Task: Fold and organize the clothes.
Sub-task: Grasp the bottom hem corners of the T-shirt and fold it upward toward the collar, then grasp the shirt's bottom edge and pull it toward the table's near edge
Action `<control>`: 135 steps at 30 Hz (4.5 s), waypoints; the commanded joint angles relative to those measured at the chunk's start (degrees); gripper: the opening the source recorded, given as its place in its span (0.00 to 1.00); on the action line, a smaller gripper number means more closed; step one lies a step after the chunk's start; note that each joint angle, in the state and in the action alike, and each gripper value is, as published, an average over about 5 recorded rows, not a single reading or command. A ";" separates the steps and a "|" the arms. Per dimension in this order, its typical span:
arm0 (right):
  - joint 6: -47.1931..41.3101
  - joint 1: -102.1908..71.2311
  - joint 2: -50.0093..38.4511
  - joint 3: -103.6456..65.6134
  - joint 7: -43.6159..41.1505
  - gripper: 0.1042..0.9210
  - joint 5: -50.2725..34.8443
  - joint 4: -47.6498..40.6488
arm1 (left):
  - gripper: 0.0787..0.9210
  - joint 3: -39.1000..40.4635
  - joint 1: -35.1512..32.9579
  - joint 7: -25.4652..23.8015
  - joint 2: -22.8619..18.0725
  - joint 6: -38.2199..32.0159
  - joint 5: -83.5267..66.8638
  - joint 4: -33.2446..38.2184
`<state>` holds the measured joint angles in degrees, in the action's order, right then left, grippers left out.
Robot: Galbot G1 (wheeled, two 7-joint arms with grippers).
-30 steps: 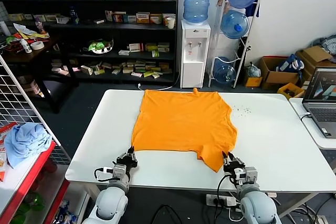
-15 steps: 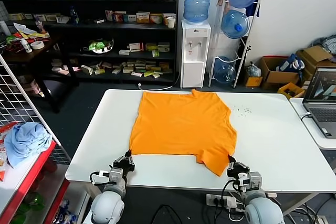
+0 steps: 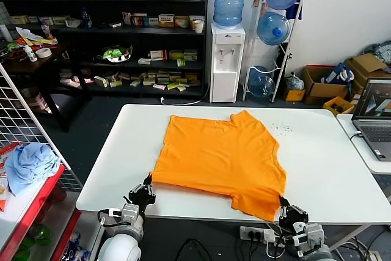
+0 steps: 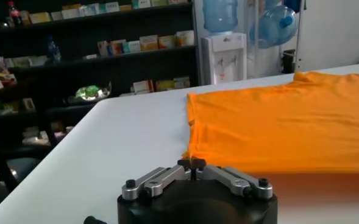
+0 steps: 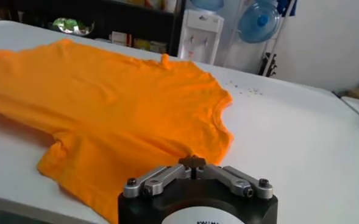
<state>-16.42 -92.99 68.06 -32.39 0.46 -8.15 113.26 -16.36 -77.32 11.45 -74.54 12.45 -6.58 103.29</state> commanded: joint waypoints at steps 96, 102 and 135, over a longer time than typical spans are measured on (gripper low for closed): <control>-1.40 23.57 -4.41 6.74 0.01 0.38 -6.08 -24.90 | 0.40 6.09 15.16 0.83 -2.04 -2.19 -9.74 -18.92; -2.04 22.21 -4.95 6.56 0.36 0.16 -6.14 -22.35 | 0.19 5.95 14.03 0.61 -1.97 -2.15 -9.19 -17.33; -9.79 -1.87 -10.12 2.47 1.01 0.03 -4.34 -0.47 | 0.01 5.63 -6.46 3.29 7.42 4.12 -9.14 4.98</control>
<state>-25.35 -89.33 58.28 -29.47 1.36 -13.17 108.57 -10.27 -76.02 14.54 -68.58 15.31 -16.27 102.12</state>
